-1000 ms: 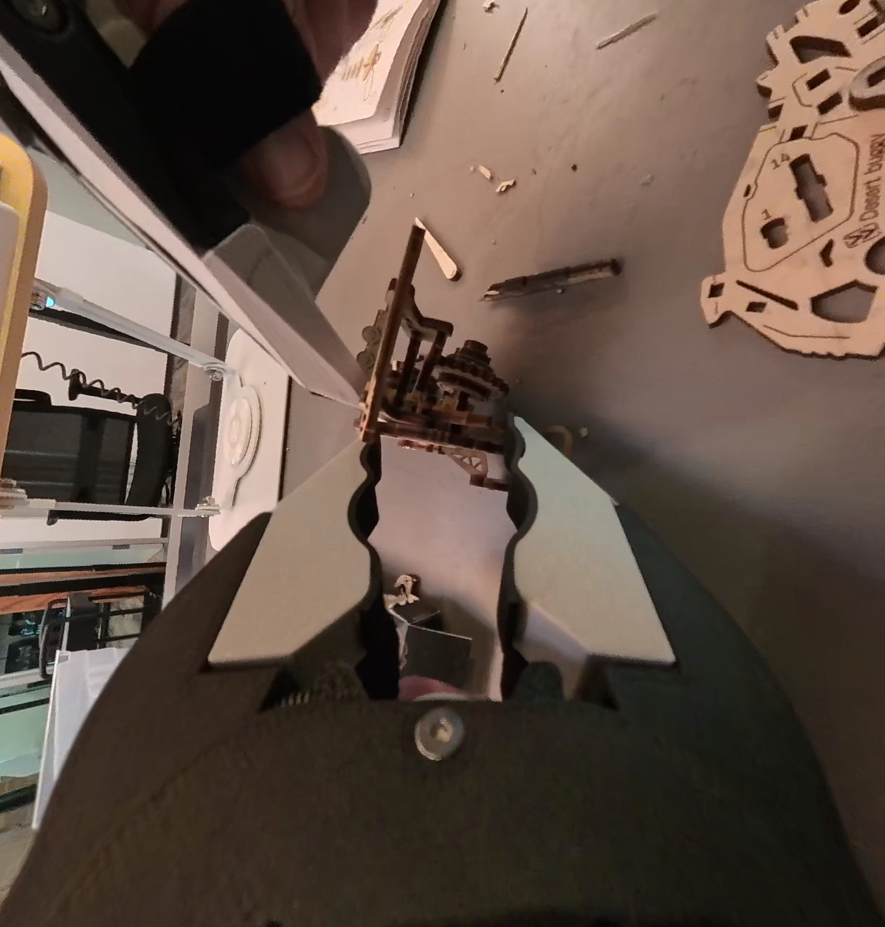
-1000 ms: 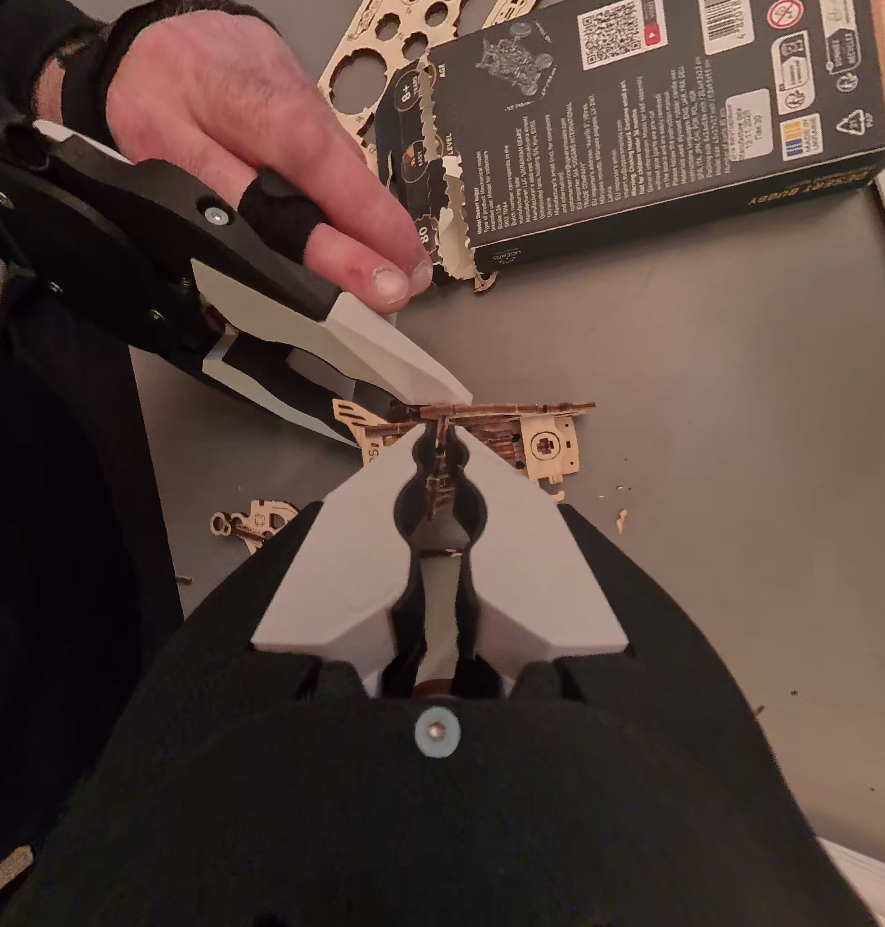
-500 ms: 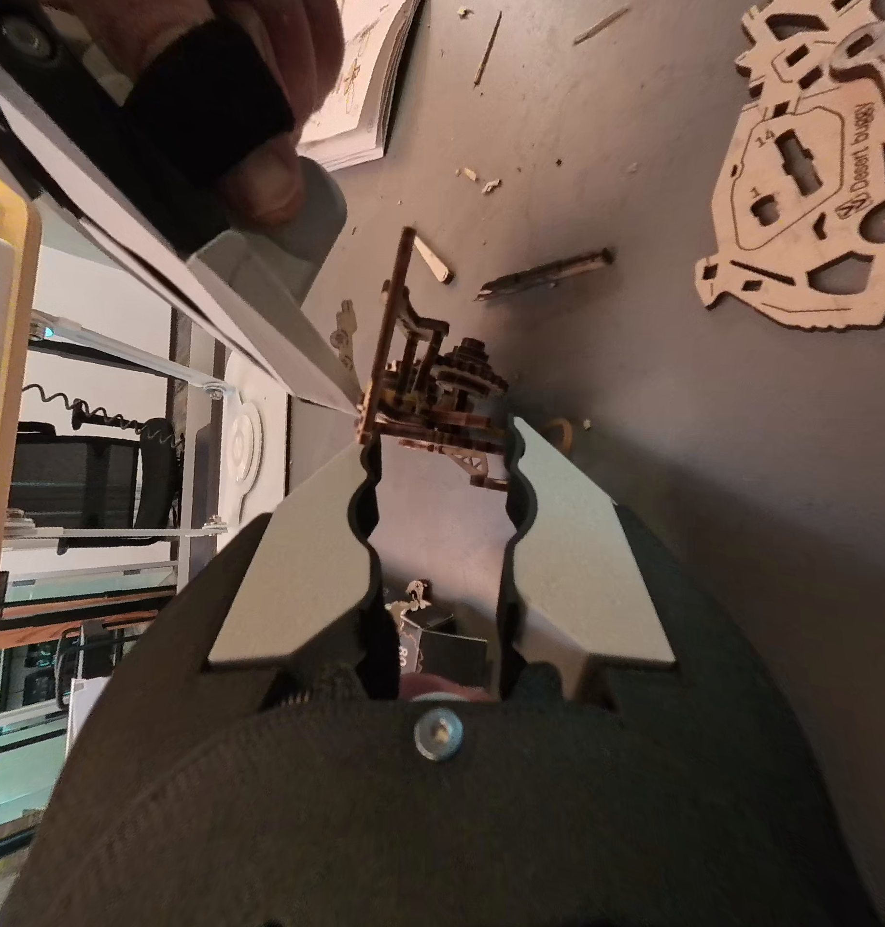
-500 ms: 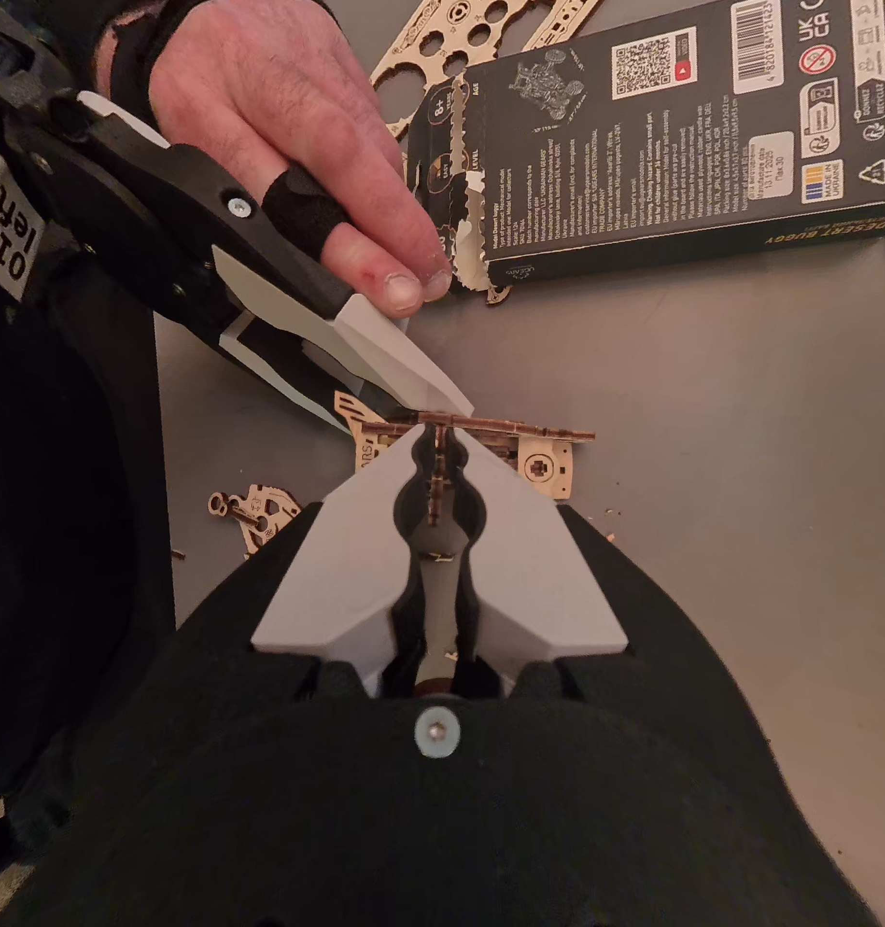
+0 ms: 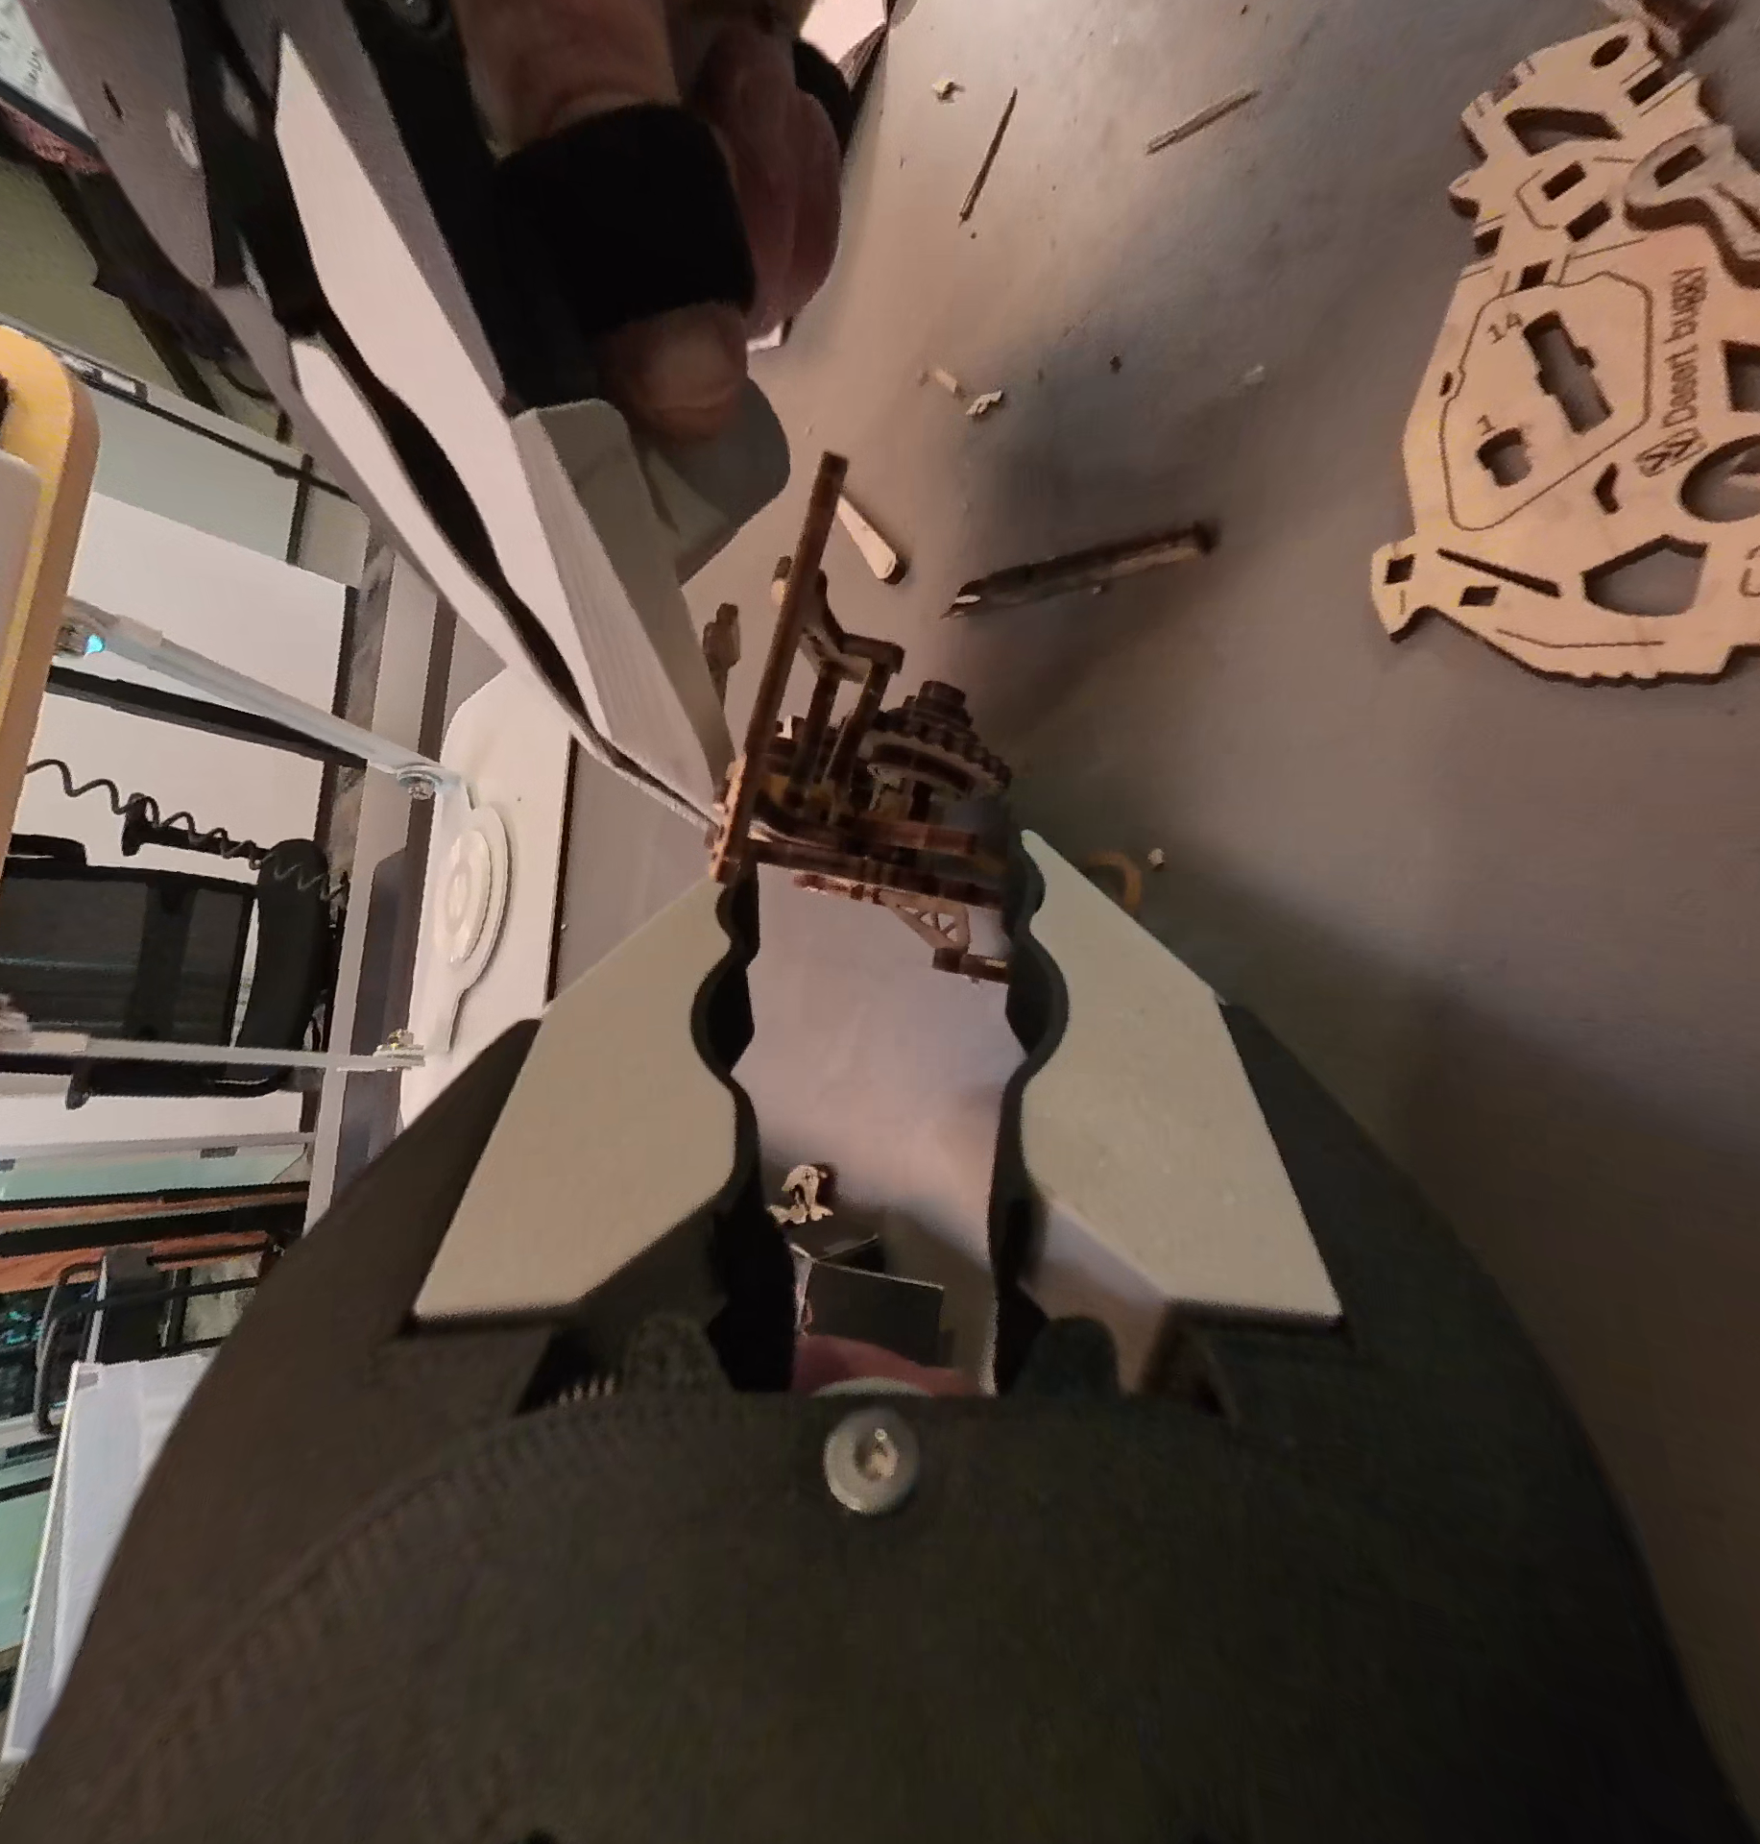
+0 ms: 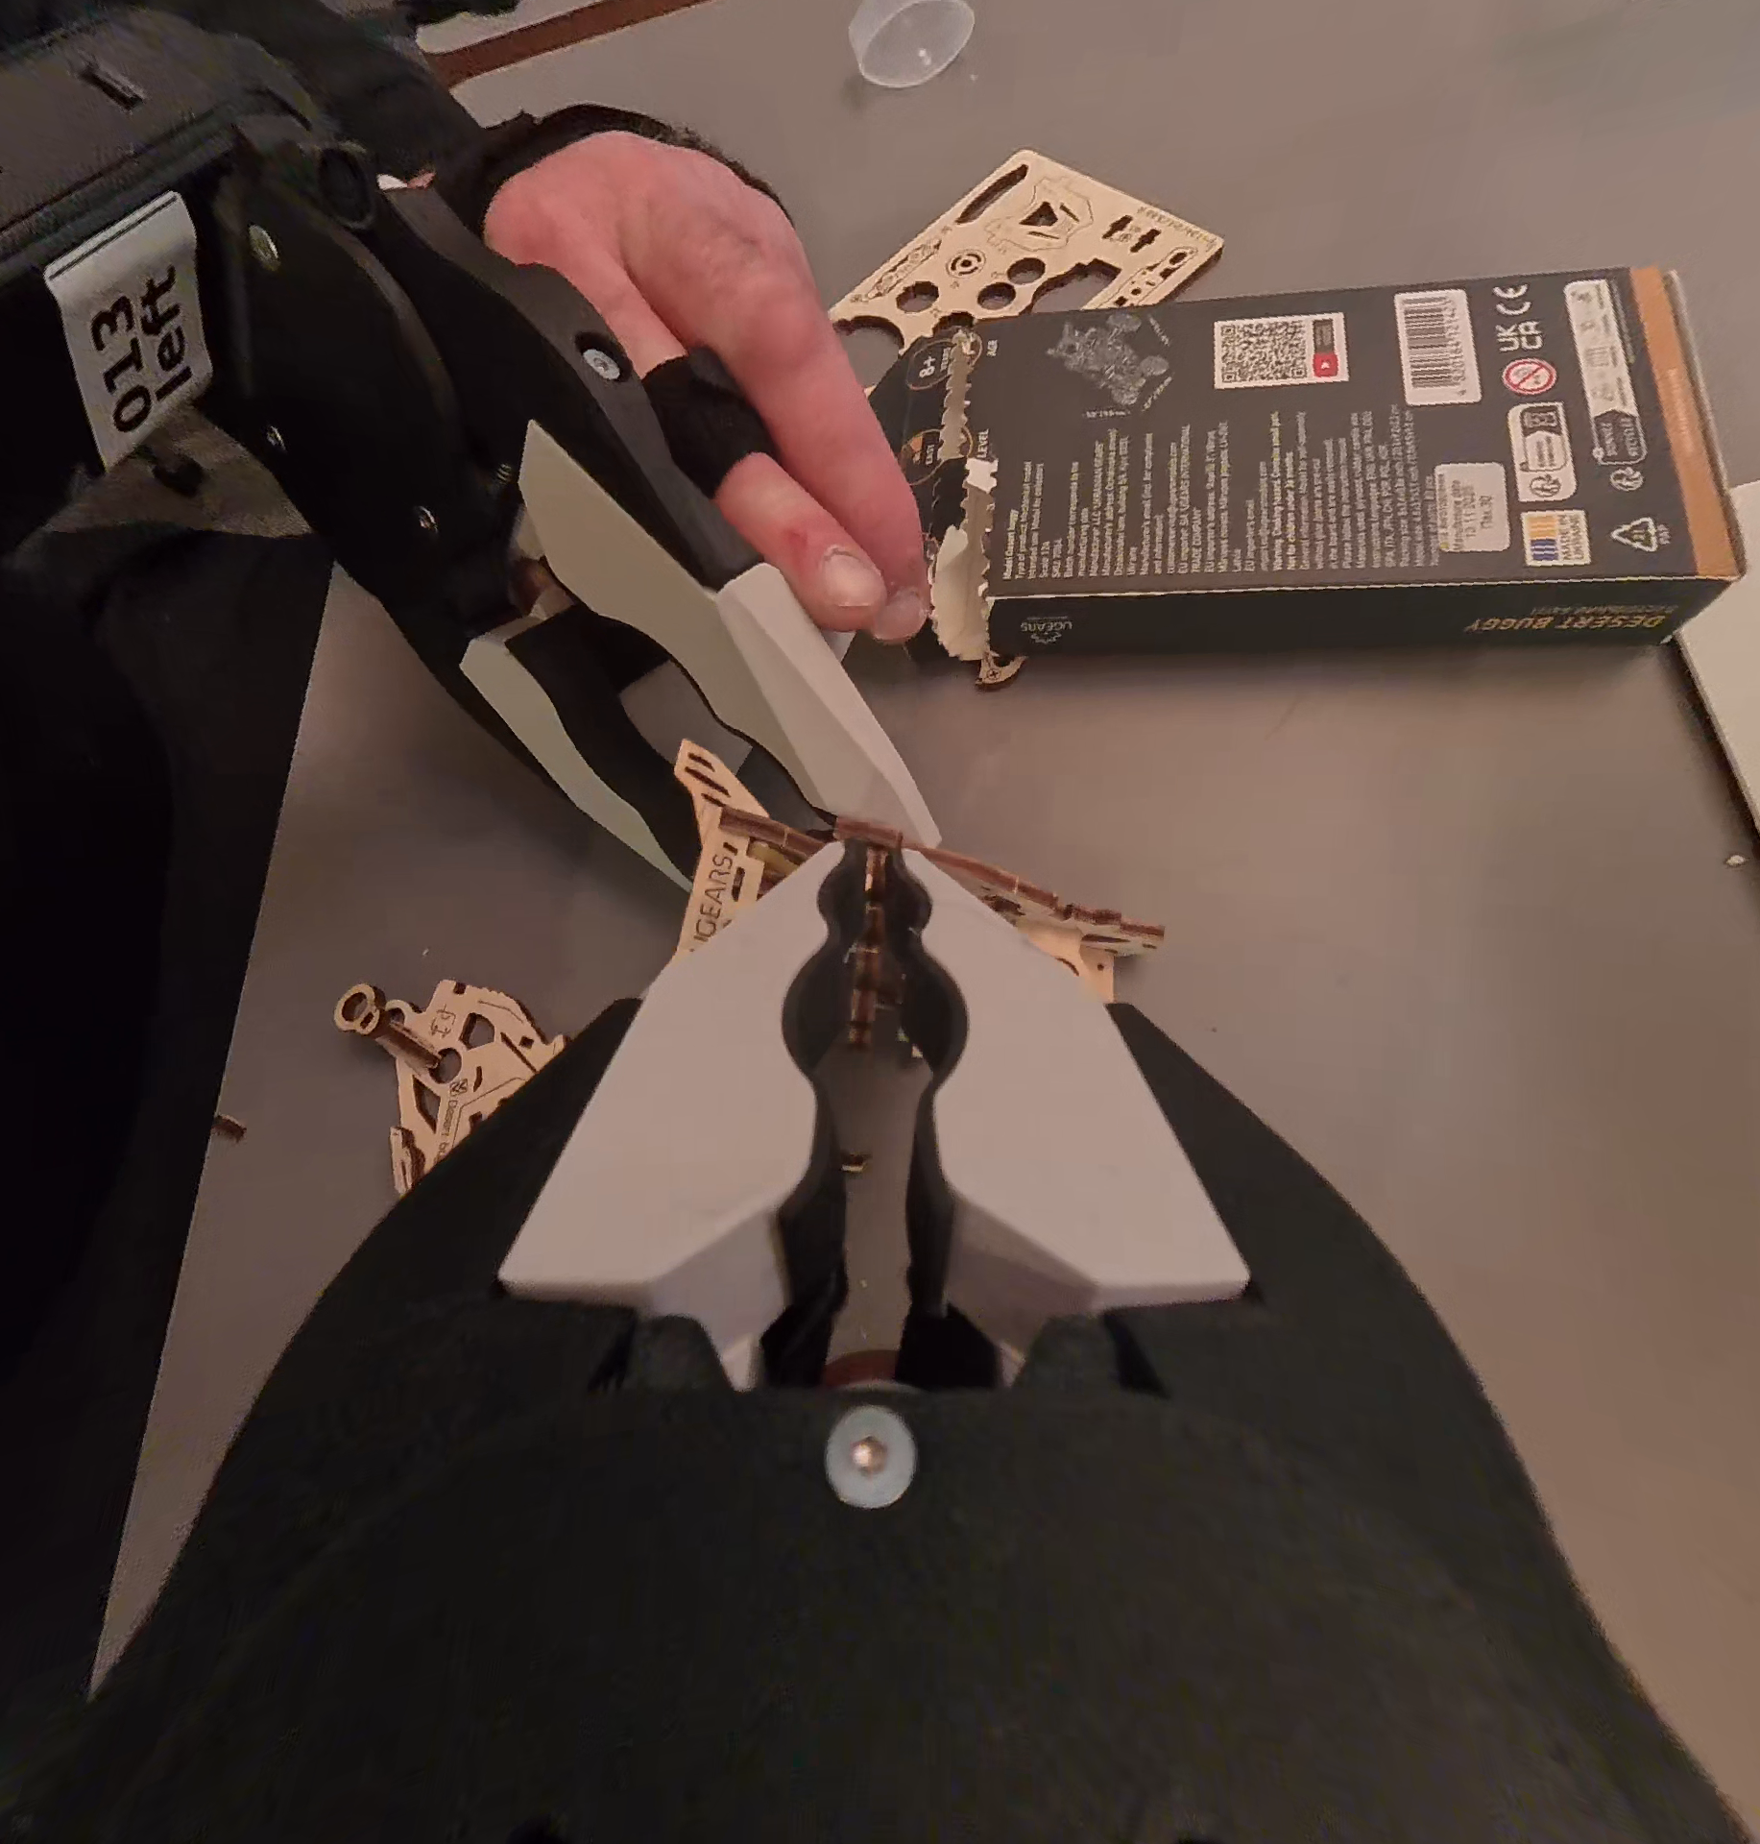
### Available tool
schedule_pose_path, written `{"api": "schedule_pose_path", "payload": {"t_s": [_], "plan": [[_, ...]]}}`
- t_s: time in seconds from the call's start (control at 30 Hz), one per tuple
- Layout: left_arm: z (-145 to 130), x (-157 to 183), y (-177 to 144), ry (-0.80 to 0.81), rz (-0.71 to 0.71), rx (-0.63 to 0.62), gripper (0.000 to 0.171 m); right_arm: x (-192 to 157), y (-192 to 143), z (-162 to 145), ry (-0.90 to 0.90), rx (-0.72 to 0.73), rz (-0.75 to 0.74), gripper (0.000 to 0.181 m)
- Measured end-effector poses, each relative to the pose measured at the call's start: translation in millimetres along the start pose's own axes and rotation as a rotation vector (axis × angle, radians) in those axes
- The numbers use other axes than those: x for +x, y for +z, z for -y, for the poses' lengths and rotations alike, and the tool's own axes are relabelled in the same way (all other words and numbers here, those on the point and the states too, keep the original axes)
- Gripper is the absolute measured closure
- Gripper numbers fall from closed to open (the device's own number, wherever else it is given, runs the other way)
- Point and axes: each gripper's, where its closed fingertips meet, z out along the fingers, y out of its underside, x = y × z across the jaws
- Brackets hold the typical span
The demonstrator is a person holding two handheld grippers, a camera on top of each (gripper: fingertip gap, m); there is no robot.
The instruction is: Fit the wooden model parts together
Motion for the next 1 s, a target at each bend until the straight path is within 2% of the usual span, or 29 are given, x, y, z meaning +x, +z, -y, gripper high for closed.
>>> {"api": "schedule_pose_path", "payload": {"t_s": [0.13,0.4,0.83,1.0], "plan": [[0.5,-3.2,0.6,-0.007,0.027,-0.002,0.131,-0.2,-0.3,0.0,-0.002,0.042,-0.005,0.181],[-0.5,-4.0,0.3,-0.028,0.046,-0.005,0.131,0.8,1.5,2.1,0.031,0.131,-0.027,0.181],[0.6,-4.3,0.1,0.024,0.038,-0.015,0.132,0.8,2.1,2.5,0.055,0.114,-0.009,0.181],[-2.1,-5.5,-0.4,-0.004,0.049,-0.02,0.131,2.0,3.8,4.0,0.066,0.105,0.001,0.181]]}}
